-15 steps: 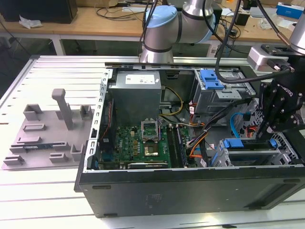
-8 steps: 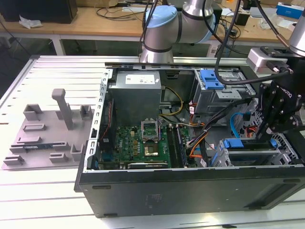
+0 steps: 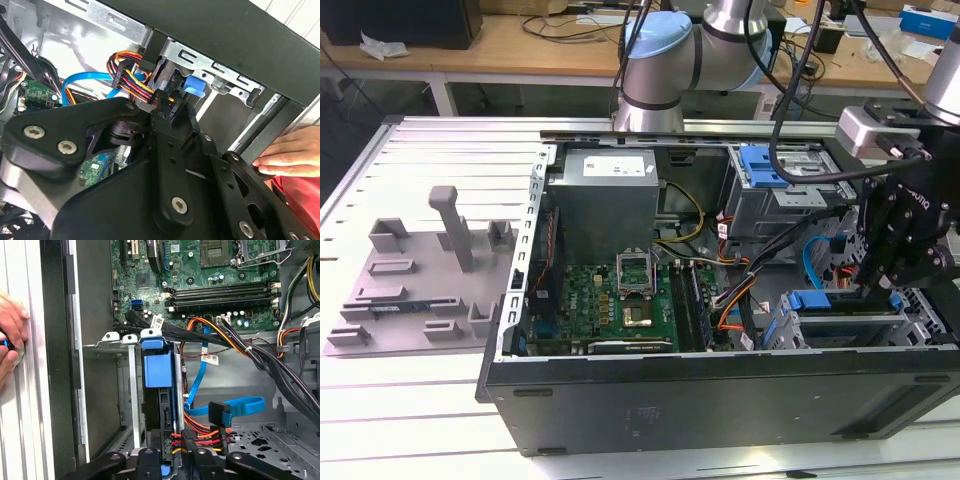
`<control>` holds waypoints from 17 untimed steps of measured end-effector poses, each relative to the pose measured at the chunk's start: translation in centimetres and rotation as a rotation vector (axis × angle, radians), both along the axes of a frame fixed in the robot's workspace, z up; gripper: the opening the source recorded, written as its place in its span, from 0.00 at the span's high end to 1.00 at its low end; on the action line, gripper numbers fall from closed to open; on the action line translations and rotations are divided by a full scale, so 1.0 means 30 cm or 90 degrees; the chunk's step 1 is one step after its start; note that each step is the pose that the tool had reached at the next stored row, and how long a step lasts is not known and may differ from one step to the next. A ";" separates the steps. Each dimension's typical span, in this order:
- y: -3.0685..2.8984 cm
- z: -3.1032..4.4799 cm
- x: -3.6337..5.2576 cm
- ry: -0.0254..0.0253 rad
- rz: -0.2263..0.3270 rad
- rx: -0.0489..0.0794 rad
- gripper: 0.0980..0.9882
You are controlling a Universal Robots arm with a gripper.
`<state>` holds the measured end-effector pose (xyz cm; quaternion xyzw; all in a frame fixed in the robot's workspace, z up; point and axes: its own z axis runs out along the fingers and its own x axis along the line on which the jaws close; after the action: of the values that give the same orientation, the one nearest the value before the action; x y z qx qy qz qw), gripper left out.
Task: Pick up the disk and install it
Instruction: 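Insert the first disk wire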
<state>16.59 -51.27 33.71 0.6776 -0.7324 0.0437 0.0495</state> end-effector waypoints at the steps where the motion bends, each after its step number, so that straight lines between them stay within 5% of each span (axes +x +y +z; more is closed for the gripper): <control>1: 0.000 0.001 0.000 0.0000 0.000 0.000 0.77; 8: 0.021 0.060 0.001 -0.0004 0.000 -0.001 0.77; 17: 0.023 0.066 0.003 -0.0004 0.000 -0.001 0.77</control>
<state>16.68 -50.58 35.70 0.6776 -0.7325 0.0444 0.0496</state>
